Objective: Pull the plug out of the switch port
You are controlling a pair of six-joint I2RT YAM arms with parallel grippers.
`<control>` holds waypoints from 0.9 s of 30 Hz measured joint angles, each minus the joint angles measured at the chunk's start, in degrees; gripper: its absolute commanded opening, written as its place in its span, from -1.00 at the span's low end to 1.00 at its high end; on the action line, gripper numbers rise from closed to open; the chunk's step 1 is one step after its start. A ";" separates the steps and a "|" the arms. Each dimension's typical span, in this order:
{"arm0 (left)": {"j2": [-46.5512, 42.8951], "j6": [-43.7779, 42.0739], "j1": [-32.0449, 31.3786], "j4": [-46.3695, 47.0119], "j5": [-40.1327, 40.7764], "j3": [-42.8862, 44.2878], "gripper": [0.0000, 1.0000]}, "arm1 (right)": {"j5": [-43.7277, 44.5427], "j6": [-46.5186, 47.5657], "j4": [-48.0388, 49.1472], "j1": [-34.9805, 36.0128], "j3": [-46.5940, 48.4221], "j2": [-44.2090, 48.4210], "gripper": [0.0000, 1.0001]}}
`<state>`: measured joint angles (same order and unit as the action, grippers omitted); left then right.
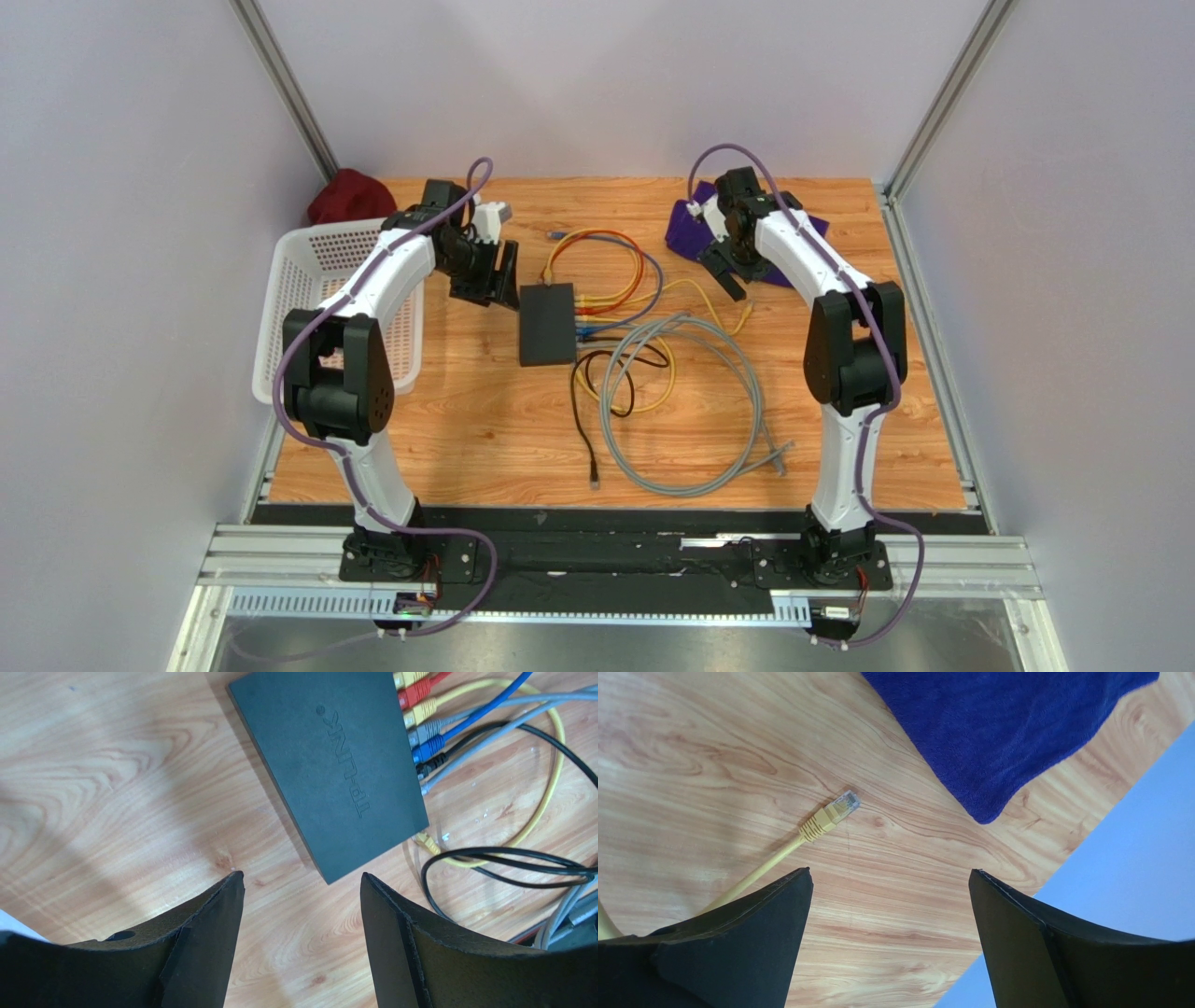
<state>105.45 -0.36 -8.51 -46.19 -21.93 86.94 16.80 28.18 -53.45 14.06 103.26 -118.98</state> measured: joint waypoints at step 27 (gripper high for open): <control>6.54 -13.03 3.91 -14.60 10.47 17.94 0.91 | -21.31 42.12 2.29 15.69 18.34 7.76 1.00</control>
<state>111.98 -13.39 -4.60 -60.80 -11.46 104.88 -4.51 70.30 -51.16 29.76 121.60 -111.22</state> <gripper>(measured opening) 0.973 0.998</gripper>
